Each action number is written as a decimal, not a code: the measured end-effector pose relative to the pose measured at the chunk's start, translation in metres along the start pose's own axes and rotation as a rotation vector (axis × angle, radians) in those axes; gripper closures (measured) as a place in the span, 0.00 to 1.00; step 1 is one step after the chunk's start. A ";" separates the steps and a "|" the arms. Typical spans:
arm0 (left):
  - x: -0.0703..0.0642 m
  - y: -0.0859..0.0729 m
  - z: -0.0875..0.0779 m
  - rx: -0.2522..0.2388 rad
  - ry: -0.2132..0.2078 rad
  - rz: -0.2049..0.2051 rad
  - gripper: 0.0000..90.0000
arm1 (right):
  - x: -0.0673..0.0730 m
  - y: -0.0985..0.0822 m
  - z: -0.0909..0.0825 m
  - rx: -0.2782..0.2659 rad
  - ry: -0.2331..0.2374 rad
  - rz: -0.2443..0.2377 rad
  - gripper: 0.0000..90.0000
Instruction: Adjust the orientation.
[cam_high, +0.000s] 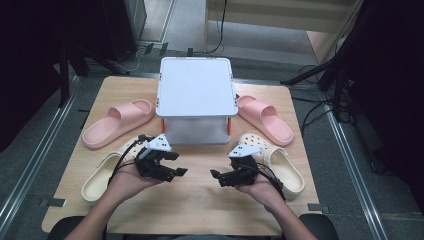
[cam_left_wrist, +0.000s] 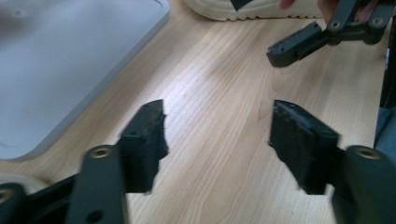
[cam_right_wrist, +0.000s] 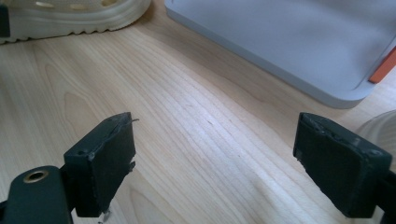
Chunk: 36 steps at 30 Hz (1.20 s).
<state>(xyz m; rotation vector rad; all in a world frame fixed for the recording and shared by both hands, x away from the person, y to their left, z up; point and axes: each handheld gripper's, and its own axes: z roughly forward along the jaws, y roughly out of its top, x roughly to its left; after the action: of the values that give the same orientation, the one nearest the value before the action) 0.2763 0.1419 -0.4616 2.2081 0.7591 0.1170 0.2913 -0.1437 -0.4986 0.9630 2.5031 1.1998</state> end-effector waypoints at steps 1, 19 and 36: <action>0.000 0.000 0.001 0.000 0.002 0.000 0.38 | -0.001 0.001 -0.001 -0.001 -0.006 -0.008 0.14; 0.018 -0.005 -0.016 0.019 0.046 -0.062 0.51 | -0.020 0.019 -0.009 0.007 0.087 -0.116 0.40; 0.020 -0.024 -0.053 0.008 0.114 -0.148 0.47 | -0.016 0.032 -0.007 -0.057 0.166 -0.116 0.51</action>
<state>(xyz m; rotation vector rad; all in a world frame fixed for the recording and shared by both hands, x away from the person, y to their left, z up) 0.2644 0.2001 -0.4454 2.1587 0.9843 0.1676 0.3153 -0.1435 -0.4712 0.7214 2.5932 1.3570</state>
